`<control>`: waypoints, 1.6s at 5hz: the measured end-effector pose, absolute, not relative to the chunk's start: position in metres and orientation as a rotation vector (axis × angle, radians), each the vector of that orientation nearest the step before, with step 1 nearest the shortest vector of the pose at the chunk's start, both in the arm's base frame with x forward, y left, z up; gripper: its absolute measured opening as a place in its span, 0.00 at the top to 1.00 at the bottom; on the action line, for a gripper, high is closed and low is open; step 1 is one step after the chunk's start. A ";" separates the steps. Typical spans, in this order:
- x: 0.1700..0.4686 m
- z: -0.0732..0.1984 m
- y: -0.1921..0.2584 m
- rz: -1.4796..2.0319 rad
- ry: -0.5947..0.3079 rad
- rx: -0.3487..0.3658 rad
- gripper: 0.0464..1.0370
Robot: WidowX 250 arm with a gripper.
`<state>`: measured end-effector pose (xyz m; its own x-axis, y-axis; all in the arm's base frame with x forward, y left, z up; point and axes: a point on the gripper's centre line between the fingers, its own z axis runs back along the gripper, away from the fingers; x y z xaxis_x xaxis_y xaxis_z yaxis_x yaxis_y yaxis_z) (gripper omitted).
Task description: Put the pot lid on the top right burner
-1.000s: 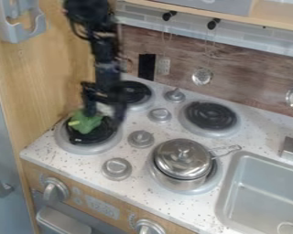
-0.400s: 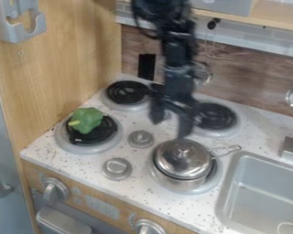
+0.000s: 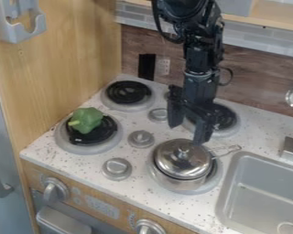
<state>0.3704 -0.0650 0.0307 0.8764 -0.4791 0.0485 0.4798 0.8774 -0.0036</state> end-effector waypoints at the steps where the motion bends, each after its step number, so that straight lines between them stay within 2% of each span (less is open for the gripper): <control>1: 0.367 0.016 -0.060 -0.498 0.003 0.018 0.04; 3: 0.363 0.002 -0.056 -0.494 0.044 0.032 0.05; 4: 0.362 -0.003 -0.058 -0.508 0.052 0.031 0.13; 6: 0.364 -0.002 -0.063 -0.526 0.041 0.027 0.68; 7: 0.364 -0.002 -0.063 -0.533 0.033 0.031 0.79; 8: 0.362 0.000 -0.062 -0.540 0.014 0.036 0.80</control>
